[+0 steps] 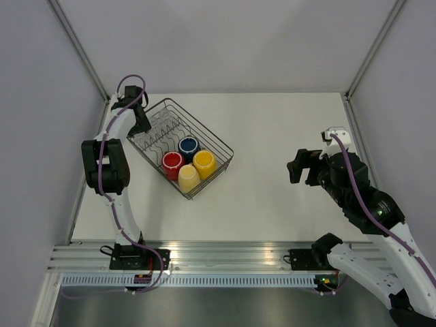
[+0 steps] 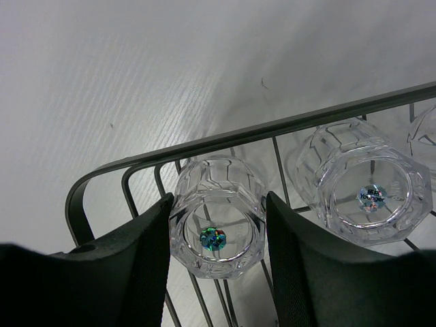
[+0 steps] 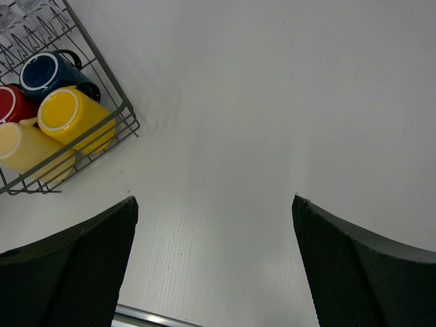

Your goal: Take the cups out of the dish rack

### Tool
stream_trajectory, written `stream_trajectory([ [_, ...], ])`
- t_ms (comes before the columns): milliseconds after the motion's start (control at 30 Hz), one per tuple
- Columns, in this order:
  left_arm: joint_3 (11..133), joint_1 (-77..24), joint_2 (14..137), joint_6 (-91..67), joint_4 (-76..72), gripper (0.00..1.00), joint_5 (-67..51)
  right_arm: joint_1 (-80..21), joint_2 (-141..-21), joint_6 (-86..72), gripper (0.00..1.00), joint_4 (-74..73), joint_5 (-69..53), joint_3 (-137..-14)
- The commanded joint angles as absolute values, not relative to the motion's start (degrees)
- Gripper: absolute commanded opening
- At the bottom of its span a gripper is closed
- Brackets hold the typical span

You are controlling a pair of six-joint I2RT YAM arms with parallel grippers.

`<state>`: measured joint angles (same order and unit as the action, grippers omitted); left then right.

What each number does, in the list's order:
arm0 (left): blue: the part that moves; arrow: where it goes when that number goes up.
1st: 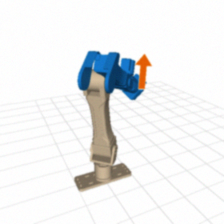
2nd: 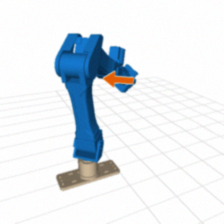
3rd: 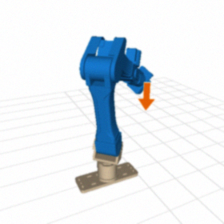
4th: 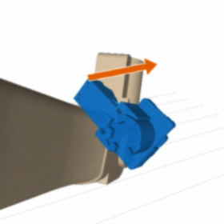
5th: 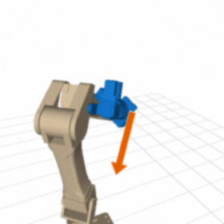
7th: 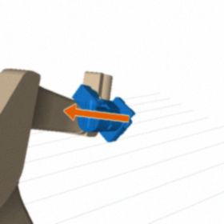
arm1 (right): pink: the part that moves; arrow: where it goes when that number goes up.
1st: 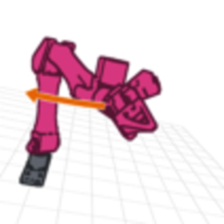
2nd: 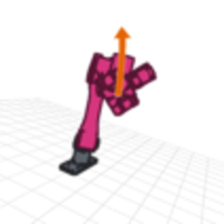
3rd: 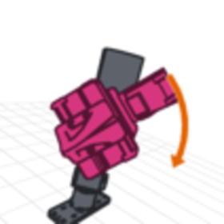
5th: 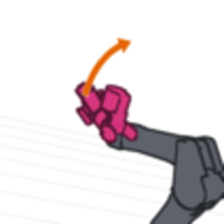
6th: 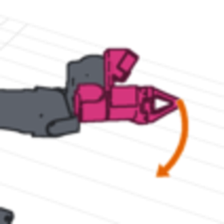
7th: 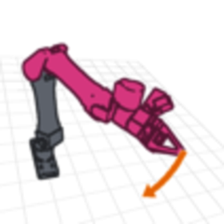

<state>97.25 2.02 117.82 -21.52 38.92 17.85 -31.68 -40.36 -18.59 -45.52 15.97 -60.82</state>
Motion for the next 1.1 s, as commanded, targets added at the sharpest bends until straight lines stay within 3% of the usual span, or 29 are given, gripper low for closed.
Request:
stream_trajectory([
  [0, 99.49, 2.37, 118.39, -20.3, 38.67, 0.38, 16.0, -31.82, -40.26, -17.75, 0.98, -45.18, 15.21, -62.67],
  [133, 99.58, 2.37, 116.11, -20.39, 38.76, 0.14, 15.12, -31.9, -40.34, -17.58, 0.98, -45.09, 15.03, -62.93],
  [233, 99.67, 2.37, 113.56, -20.39, 38.76, 0.02, 15.03, -31.82, -39.9, -17.49, 0.98, -44.56, 15.03, -62.84],
  [600, 99.32, 2.02, 102.75, -21.44, 39.29, 0.02, 12.49, -31.82, -39.37, -17.75, 0.98, -42.63, 14.59, -62.49],
  [800, 97.74, -2.63, 95.11, -24.51, 39.29, 0.02, 3.79, -31.82, -37.44, -19.85, 0.98, -33.16, 12.31, -57.67],
  [1067, 90.8, -10.45, 82.99, -27.07, 29.91, 0.02, -20.63, -31.9, -39.54, -26.8, 0.98, -20.76, -3.06, -51.87],
])
